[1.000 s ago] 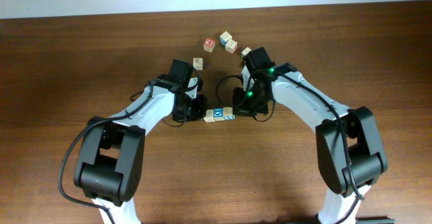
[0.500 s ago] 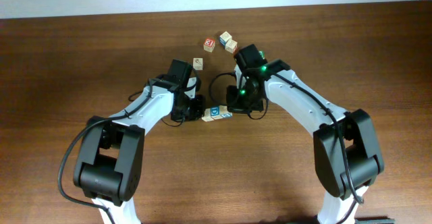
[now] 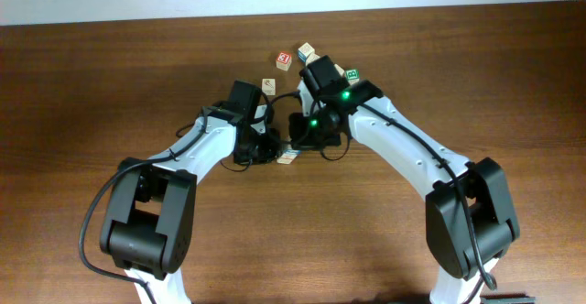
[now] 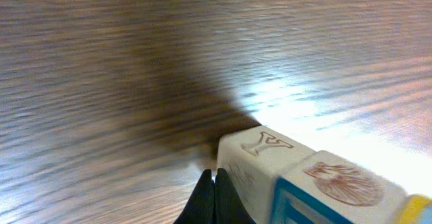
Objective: Rotate 3 blocks
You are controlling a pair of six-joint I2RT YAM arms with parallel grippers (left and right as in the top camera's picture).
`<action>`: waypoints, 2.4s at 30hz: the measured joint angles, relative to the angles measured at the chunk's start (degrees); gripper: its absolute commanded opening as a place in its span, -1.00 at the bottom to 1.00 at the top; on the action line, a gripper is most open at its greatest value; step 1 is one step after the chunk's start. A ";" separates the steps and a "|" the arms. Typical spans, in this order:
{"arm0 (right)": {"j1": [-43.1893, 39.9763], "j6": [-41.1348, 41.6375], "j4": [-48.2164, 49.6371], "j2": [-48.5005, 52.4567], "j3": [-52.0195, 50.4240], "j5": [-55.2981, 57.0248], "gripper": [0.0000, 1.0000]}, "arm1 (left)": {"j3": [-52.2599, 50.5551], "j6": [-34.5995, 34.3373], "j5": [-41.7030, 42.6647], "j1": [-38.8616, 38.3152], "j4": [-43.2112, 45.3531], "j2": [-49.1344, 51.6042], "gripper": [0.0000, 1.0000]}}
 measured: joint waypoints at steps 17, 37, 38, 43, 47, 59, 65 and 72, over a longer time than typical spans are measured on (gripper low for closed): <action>0.98 0.00 0.04 0.02 0.00 -0.66 -0.92 | 0.17 0.02 4.04 0.02 0.15 0.00 -1.00; -1.73 -4.37 -9.99 0.26 13.84 -0.83 -0.60 | 18.93 4.74 0.15 9.84 -14.82 0.00 -1.00; -2.29 -4.96 -11.63 0.28 16.33 -0.79 -0.50 | 20.57 5.31 -0.09 10.49 -15.82 0.00 -1.00; -6.38 -9.20 -23.52 0.42 29.99 3.26 0.51 | 31.87 10.25 -2.49 13.94 -25.53 0.00 -0.52; -9.53 -11.85 -33.51 0.33 41.70 10.38 0.97 | 40.06 13.09 -5.55 15.98 -30.73 -1.84 0.01; -10.08 -13.53 -50.01 -9.38 51.54 27.71 0.96 | 41.97 14.19 -12.44 16.26 -34.40 -7.85 0.99; -10.08 -13.66 -50.95 -18.32 51.54 30.32 0.96 | 41.97 14.19 -12.66 16.26 -34.51 -7.85 0.99; -10.08 -15.17 -50.95 -24.06 51.54 31.19 0.96 | 41.97 14.19 -12.66 16.26 -34.51 -7.85 0.98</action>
